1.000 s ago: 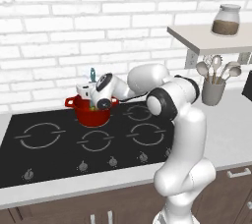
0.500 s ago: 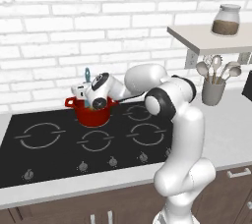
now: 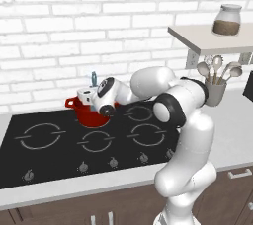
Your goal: Put the lime and lime in the pot. Retrieve the spatula and lightly stir the vegetables in the pot.
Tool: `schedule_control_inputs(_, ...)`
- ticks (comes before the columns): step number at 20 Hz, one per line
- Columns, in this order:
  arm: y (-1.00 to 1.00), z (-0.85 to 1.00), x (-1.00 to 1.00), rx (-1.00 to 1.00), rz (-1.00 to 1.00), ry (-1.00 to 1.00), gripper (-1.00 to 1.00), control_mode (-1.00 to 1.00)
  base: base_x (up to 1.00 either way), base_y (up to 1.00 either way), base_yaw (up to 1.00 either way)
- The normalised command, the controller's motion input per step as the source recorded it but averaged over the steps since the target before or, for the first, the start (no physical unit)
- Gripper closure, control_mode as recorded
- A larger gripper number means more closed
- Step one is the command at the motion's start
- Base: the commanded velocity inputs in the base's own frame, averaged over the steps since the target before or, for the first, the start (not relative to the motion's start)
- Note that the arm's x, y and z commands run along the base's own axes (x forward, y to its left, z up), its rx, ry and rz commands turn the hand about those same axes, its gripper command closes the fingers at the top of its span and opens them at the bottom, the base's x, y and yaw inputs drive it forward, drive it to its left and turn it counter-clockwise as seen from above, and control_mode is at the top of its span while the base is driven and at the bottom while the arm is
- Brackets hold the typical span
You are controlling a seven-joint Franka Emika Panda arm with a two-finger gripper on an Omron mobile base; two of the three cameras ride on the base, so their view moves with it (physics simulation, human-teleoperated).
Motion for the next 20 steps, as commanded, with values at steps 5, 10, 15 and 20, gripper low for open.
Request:
schedule_control_inputs(5,-0.44,-0.09,0.07,0.01,0.04,-0.07,1.0,-1.0,0.0,0.0,0.0)
schedule_control_inputs(10,0.0,-0.11,0.39,0.02,0.05,0.0,1.0,-1.0,0.0,0.0,0.0)
schedule_control_inputs(15,0.16,-0.12,0.16,0.0,0.02,0.0,1.0,-1.0,0.0,0.0,0.0)
schedule_control_inputs(20,0.3,-0.05,-0.11,0.0,0.01,0.0,1.0,-1.0,0.0,0.0,0.0)
